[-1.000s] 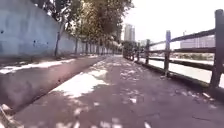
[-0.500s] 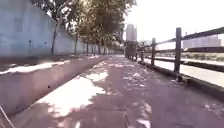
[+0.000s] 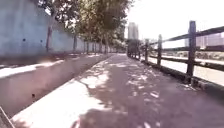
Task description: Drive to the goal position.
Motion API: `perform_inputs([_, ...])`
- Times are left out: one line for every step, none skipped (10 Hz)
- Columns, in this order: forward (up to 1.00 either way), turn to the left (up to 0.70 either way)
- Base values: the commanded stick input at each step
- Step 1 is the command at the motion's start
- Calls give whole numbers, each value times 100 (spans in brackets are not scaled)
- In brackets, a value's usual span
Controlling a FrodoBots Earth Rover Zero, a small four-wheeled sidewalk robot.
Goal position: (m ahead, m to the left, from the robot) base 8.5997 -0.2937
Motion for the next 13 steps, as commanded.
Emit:
perform_inputs([100,-25])
perform_inputs([100,-3])
perform_inputs([100,0])
perform_inputs([100,0])
perform_inputs([100,0])
perform_inputs([100,0])
perform_inputs([100,0])
perform_inputs([100,0])
perform_inputs([100,0])
perform_inputs([100,0])
perform_inputs([100,0])
perform_inputs([100,0])
perform_inputs([100,0])
